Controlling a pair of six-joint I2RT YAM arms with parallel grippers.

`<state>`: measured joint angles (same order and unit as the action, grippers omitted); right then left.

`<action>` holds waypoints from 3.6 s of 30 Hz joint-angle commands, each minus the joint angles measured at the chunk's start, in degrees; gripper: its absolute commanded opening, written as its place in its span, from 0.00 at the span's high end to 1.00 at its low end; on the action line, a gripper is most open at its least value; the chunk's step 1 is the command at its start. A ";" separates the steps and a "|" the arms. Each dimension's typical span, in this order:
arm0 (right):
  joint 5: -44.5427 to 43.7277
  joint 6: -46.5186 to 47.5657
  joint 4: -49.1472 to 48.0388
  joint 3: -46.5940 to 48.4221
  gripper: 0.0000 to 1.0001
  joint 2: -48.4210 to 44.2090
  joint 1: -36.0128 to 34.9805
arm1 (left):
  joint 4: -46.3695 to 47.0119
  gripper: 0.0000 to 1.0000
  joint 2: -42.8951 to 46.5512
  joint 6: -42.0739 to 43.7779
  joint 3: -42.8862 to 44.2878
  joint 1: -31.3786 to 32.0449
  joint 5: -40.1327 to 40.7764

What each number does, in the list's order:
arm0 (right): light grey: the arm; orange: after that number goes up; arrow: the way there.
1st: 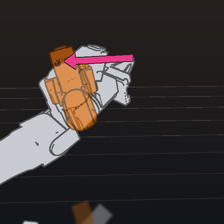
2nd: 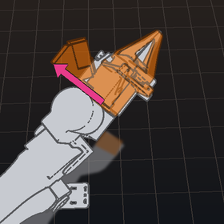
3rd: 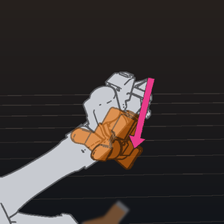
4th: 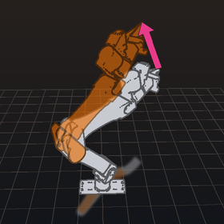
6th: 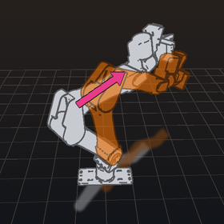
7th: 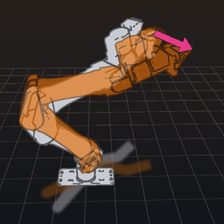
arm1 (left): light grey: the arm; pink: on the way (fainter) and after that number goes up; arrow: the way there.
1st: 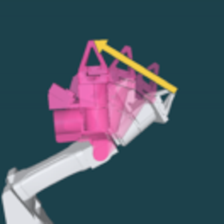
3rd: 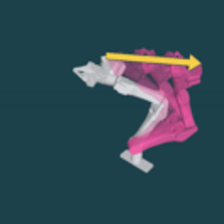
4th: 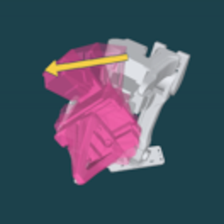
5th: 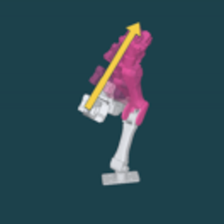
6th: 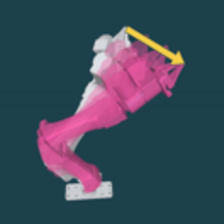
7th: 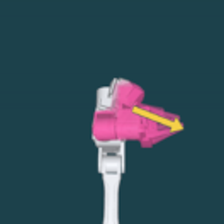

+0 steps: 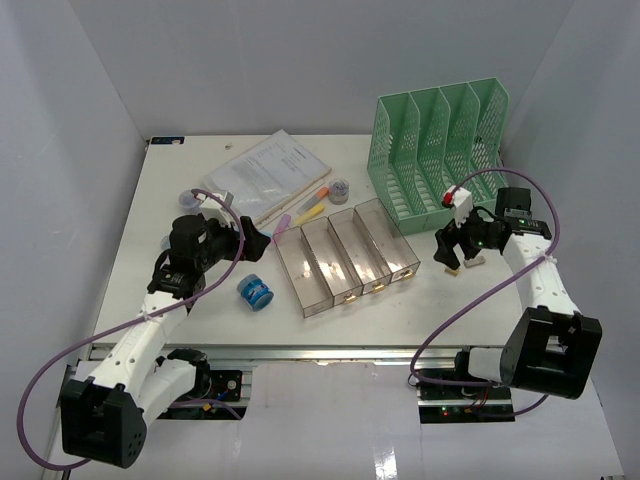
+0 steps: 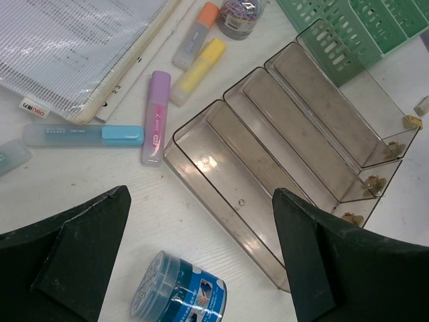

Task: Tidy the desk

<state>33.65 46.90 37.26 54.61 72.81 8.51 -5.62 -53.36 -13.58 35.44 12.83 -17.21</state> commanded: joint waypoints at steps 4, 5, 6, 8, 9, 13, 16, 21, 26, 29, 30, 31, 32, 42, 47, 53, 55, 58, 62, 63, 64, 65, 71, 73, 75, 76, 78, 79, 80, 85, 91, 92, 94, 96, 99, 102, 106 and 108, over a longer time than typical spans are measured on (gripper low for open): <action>-10.53 28.79 6.63 -3.88 0.15 3.57 1.48 | 0.08 0.02 2.56 -0.57 2.69 0.44 -1.84; -11.64 29.00 6.15 -3.61 0.15 5.32 1.59 | 0.08 0.02 2.56 -0.57 2.70 0.44 -2.15; -12.14 28.82 5.71 -3.12 0.15 6.75 1.57 | 0.08 0.02 2.56 -0.57 2.70 0.44 -2.24; -12.82 28.38 4.78 -2.20 0.15 9.32 1.51 | 0.08 0.02 2.61 -0.59 2.70 0.44 -2.30; -13.04 28.27 4.24 -1.93 0.15 10.46 1.51 | 0.08 0.02 2.71 -0.64 2.70 0.44 -2.30; -14.49 28.43 2.31 -1.09 0.17 14.47 1.51 | 0.08 0.02 2.65 -0.64 2.79 0.44 -2.51; -15.15 28.46 0.70 -0.79 0.18 16.75 1.51 | 0.08 0.02 2.69 -0.61 2.84 0.44 -2.79; -15.06 27.71 -3.00 -1.41 0.18 16.66 1.55 | 0.08 0.02 2.59 -0.65 2.94 0.44 -2.91; -14.13 27.46 -5.79 -2.05 0.20 16.75 1.52 | 0.08 0.02 2.47 -0.66 2.88 0.44 -2.91; -12.99 28.23 -6.13 -2.55 0.22 17.49 1.33 | 0.08 0.02 2.55 -0.65 2.96 0.36 -2.82; -12.93 28.18 -6.02 -2.39 0.23 17.88 1.22 | 0.08 0.02 2.50 -0.65 2.91 0.41 -2.76; -12.82 28.13 -5.86 -2.23 0.26 18.30 1.16 | 0.08 0.02 2.47 -0.65 2.85 0.41 -2.71; -12.65 28.07 -5.64 -2.06 0.28 18.73 1.16 | 0.08 0.02 2.47 -0.65 2.80 0.36 -2.65; -12.17 29.84 -4.04 -3.45 0.60 19.46 1.07 | -0.01 0.02 2.35 -0.60 2.84 0.44 -2.39; -10.90 29.01 -2.77 -3.76 0.72 17.72 1.07 | -0.01 0.02 2.30 -0.65 2.75 0.44 -2.30; -6.51 26.05 1.51 -2.21 0.79 11.34 1.07 | -0.01 0.02 2.29 -0.65 2.79 0.44 -2.45; -4.69 24.84 3.58 -1.25 0.81 9.40 0.99 | -0.01 0.02 2.32 -0.65 2.79 0.44 -2.56; -0.37 22.92 6.43 1.48 0.82 6.20 0.99 | -0.01 0.02 2.29 -0.65 2.79 0.43 -2.73; 4.43 18.26 8.43 3.66 0.83 1.95 -0.18 | -0.01 0.02 2.20 -0.65 2.79 0.44 -2.83; 5.11 16.70 8.05 3.79 0.83 0.85 -0.99 | -0.01 0.02 2.12 -0.65 2.79 0.40 -2.87; 5.79 15.13 7.67 3.92 0.83 -0.25 -1.79 | -0.01 0.02 2.03 -0.65 2.79 0.35 -2.91; 5.82 13.96 7.65 4.01 0.83 -0.90 -1.83 | -0.01 0.02 2.03 -0.65 2.79 0.44 -3.00; 7.69 4.15 2.69 4.98 0.83 -2.97 -6.59 | -0.01 0.02 1.67 -0.73 2.79 0.44 -3.09; 7.81 1.69 1.57 5.60 0.83 -2.43 -8.36 | -0.01 0.02 1.59 -0.65 2.79 0.44 -3.09; 7.67 -0.66 0.35 6.03 0.83 -1.82 -10.38 | -0.01 0.02 1.56 -0.65 2.79 0.41 -3.12; 7.52 -1.67 -0.36 6.18 0.83 -1.52 -11.64 | -0.01 0.02 1.51 -0.65 2.79 0.36 -3.17; 6.47 -4.13 -2.40 6.22 0.83 -0.98 -13.08 | -0.01 0.02 1.42 -0.66 2.79 0.43 -3.18; 5.43 -5.13 -4.71 6.31 0.83 -0.47 -13.35 | -0.01 0.02 1.41 -0.74 2.79 0.35 -3.18; 4.37 -6.85 -6.66 6.53 0.83 -0.02 -13.74 | 0.05 0.02 1.36 -0.74 2.79 0.41 -3.24; 3.00 -12.98 -11.24 10.39 0.83 4.47 -14.43 | -0.01 0.02 1.24 -0.56 2.79 0.44 -3.26; 0.80 -14.30 -11.43 11.54 0.82 9.20 -18.90 | -0.01 0.02 1.15 -0.48 2.88 0.44 -3.18; 0.40 -14.43 -11.69 10.63 0.82 9.66 -19.75 | -0.01 0.02 1.15 -0.55 2.81 0.37 -3.18; -0.31 -14.73 -13.01 9.24 0.80 10.00 -20.60 | -0.01 0.02 1.15 -0.50 2.86 0.42 -3.11; -1.69 -15.00 -14.40 7.28 0.77 10.29 -20.85 | 0.04 0.02 1.11 -0.48 2.84 0.44 -3.13; -4.42 -15.03 -16.05 4.71 0.75 10.92 -20.81 | -0.01 0.02 1.06 -0.51 2.79 0.44 -3.30; -6.52 -14.82 -16.67 3.72 0.69 12.33 -20.84 | -0.01 0.02 1.00 -0.54 2.85 0.44 -3.29; -8.14 -14.56 -16.61 3.25 0.60 13.76 -20.81 | -0.10 0.02 1.06 -0.48 2.79 0.44 -3.19; -8.16 -14.37 -16.42 2.75 0.48 14.02 -20.81 | -0.14 0.02 1.11 -0.48 2.79 0.39 -3.31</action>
<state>26.94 32.52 23.15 57.94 86.78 -12.45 -5.82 -52.45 -14.04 36.16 12.99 -19.76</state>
